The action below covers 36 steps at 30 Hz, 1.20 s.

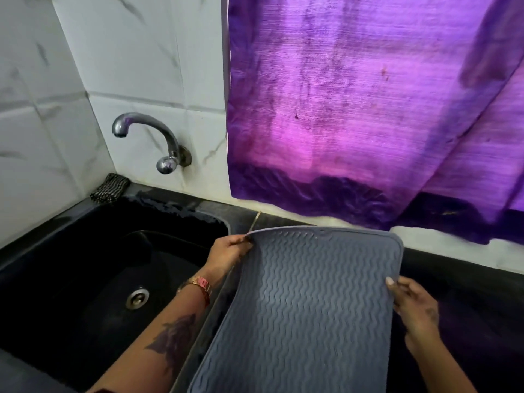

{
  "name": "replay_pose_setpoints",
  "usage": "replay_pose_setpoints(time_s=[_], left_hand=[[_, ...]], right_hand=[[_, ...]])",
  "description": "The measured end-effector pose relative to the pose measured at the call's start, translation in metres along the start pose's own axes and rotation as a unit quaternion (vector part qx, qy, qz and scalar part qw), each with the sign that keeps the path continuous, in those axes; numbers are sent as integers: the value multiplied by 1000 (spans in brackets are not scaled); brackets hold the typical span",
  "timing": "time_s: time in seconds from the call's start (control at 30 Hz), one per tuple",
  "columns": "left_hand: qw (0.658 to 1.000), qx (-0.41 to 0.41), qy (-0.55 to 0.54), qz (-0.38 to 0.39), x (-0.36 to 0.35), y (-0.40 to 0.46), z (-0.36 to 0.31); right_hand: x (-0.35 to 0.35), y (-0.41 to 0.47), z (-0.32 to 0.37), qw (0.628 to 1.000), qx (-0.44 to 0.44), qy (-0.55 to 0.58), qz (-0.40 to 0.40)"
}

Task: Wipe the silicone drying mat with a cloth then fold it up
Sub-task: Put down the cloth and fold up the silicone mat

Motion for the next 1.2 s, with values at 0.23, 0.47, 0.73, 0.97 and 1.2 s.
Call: replay_pose_setpoints(time_s=[0.23,0.47,0.73,0.97,1.2], left_hand=[[982,-59,178,-31,-13,40,28],[970,-46,225,-74,-26,70,29],[966,22,232,-112,-20,94,46],[950,54,291,-98,-20,93,52],[922,79,380,-13,-8,60,50]], right_hand=[[-13,24,-27,993,-45,-92,-64],[-17,35,-35,988,-30,-126,-81],[-42,53,-38,980,18,-189,-52],[-43,54,-45,949,-39,-314,17],[-36,14,-45,925,-69,-367,72]])
Point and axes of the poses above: each hand's wrist, its own y-axis towards the middle knuckle, its own x-axis out of the back of the hand, z = x × y, the point moved 3 cm from there along y, towards the middle knuckle, and after that the axes turned 4 degrees about z, right-handed, at the moved point
